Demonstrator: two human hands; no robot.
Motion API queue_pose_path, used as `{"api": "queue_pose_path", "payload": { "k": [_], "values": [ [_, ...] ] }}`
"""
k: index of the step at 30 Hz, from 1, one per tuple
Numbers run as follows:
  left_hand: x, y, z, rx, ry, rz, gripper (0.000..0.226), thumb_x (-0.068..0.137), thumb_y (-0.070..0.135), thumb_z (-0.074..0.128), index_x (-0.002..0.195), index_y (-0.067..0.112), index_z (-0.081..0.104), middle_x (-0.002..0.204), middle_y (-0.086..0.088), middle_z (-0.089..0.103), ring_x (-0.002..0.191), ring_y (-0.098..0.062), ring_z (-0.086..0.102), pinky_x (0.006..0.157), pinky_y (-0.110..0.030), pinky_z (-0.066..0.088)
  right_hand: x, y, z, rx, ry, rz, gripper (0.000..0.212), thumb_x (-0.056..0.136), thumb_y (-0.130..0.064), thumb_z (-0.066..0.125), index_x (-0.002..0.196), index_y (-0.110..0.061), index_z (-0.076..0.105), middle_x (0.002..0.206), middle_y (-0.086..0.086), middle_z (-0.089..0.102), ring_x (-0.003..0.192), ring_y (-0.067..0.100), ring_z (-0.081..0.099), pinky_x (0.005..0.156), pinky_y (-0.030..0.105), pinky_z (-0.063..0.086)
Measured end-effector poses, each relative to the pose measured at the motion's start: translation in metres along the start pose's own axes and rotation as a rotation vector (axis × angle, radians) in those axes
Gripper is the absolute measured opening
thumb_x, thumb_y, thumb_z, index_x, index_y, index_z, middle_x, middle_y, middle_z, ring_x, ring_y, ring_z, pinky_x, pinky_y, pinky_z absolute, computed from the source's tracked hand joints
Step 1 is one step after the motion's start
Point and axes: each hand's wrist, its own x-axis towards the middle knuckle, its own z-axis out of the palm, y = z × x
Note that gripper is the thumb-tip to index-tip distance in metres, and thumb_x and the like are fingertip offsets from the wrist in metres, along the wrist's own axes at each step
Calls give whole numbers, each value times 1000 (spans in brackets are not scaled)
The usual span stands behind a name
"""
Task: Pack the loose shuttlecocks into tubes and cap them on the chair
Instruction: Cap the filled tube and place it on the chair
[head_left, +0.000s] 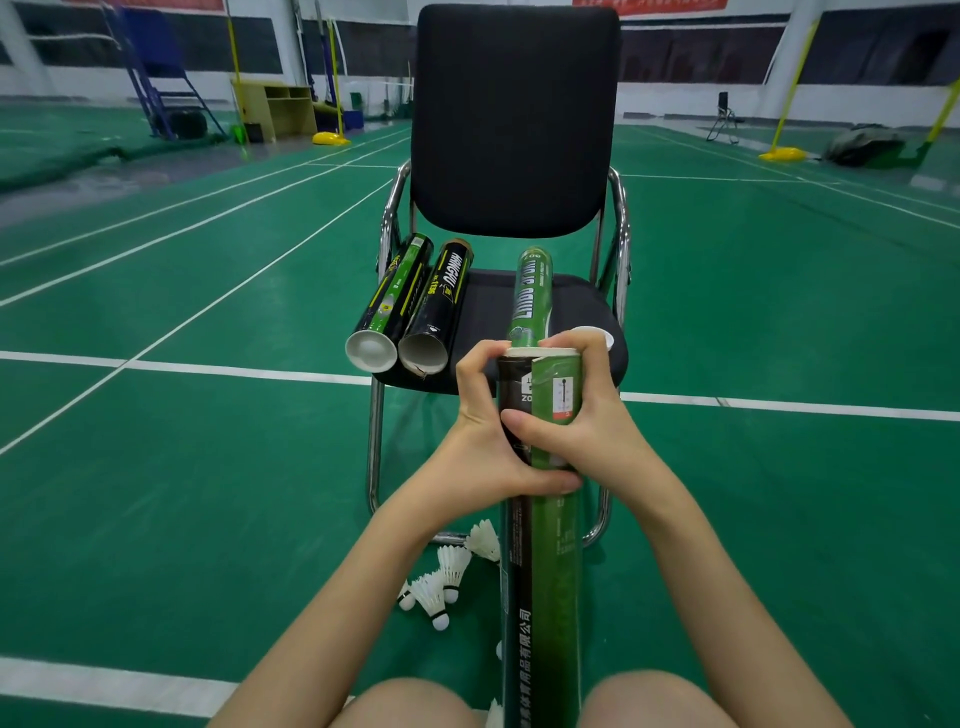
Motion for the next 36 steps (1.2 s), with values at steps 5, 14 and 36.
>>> {"api": "queue_pose_path", "payload": {
  "k": [5,14,36],
  "values": [
    [-1,6,0,29,9,24,110,59,6,85,132,45,13,136,1,32,111,-6,56,83,-19,50,2,-6,-2,49,9,-1,59,72,-4,75,112,-25,36,112,11,52,82,9,62,55,17,49],
    [-2,12,0,16,-3,27,105,57,6,86,131,39,20,138,2,33,111,-11,57,81,-23,52,0,-7,-3,-3,50,-48,49,64,-17,78,92,-35,41,105,14,51,85,19,61,63,24,52],
    [-3,20,-14,113,-13,85,107,62,16,86,136,48,16,147,5,23,129,-9,42,103,-23,40,3,-16,-12,2,-65,-17,60,71,-32,76,118,-44,41,129,-7,46,105,13,59,89,33,50]
  ]
}}
